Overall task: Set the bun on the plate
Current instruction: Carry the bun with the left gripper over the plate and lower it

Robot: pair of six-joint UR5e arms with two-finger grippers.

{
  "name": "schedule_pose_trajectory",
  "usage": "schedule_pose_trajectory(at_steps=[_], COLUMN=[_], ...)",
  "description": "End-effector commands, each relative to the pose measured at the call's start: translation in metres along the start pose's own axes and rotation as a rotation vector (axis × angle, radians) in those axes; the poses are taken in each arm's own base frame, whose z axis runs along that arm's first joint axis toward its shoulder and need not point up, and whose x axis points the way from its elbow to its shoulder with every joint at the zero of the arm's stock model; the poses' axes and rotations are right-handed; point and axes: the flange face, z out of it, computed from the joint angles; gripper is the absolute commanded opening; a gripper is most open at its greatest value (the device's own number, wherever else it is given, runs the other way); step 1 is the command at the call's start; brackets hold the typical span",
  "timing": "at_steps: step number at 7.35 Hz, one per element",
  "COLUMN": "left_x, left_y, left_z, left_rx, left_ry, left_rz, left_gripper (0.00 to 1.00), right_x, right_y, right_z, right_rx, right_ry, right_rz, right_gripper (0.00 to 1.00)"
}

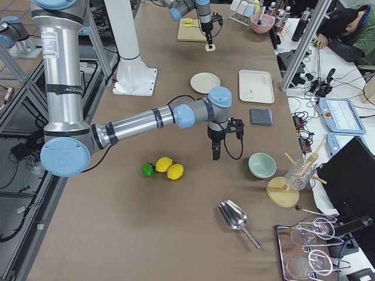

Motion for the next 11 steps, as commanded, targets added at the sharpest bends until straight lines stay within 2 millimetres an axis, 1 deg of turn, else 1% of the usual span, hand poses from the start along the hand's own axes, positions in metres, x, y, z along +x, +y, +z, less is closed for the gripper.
schedule_pose_trajectory(at_steps=[1, 2, 3, 4, 5, 6, 7, 8, 9, 10, 11], left_x=[0.06, 0.085, 0.115, 0.126, 0.131, 0.134, 0.136, 0.139, 0.139, 0.138, 0.141], left_y=[0.027, 0.036, 0.042, 0.053, 0.063, 0.073, 0.086, 0.097, 0.101, 0.104, 0.112], left_z=[0.018, 0.026, 0.039, 0.059, 0.077, 0.088, 0.097, 0.098, 0.105, 0.11, 0.112], left_rx=[-0.015, 0.002, 0.02, 0.012, 0.024, 0.031, 0.027, 0.015, 0.009, 0.006, 0.025], left_ry=[0.005, 0.0, 0.006, 0.042, 0.051, 0.034, 0.023, 0.026, 0.013, 0.005, 0.003], left_rz=[0.01, 0.007, 0.02, 0.034, 0.034, 0.046, 0.058, 0.067, 0.071, 0.075, 0.085], left_gripper=[0.3, 0.3, 0.3, 0.31, 0.31, 0.32, 0.35, 0.37, 0.4, 0.46, 0.51], right_x=[0.059, 0.063, 0.064, 0.062, 0.062, 0.062, 0.061, 0.06, 0.06, 0.06, 0.06], right_y=[0.005, 0.011, 0.014, 0.012, 0.011, 0.011, 0.01, 0.009, 0.009, 0.01, 0.01], right_z=[-0.003, 0.001, 0.002, 0.0, 0.0, 0.0, -0.001, 0.0, 0.0, 0.0, 0.0], right_rx=[-0.013, -0.022, -0.024, -0.021, -0.019, -0.02, -0.018, -0.019, -0.019, -0.022, -0.023], right_ry=[-0.057, -0.065, -0.075, -0.076, -0.076, -0.076, -0.077, -0.077, -0.078, -0.079, -0.081], right_rz=[-0.021, -0.013, -0.011, -0.013, -0.015, -0.012, -0.01, -0.009, -0.009, -0.007, -0.006], right_gripper=[1.0, 1.0, 1.0, 1.0, 1.0, 1.0, 1.0, 1.0, 1.0, 1.0, 1.0])
